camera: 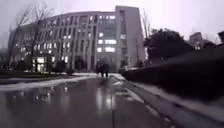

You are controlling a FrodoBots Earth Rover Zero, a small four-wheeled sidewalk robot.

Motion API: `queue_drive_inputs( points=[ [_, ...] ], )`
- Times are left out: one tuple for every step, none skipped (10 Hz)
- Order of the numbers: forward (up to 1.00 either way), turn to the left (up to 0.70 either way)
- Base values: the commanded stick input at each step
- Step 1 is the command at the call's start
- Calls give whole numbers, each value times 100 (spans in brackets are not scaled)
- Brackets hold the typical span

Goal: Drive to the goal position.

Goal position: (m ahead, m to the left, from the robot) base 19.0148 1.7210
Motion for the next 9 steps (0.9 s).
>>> queue_drive_inputs(
  points=[
    [100,27],
    [100,27],
    [100,13],
    [100,0],
    [100,0],
    [100,0],
    [100,0],
    [100,0],
    [100,0]
  ],
)
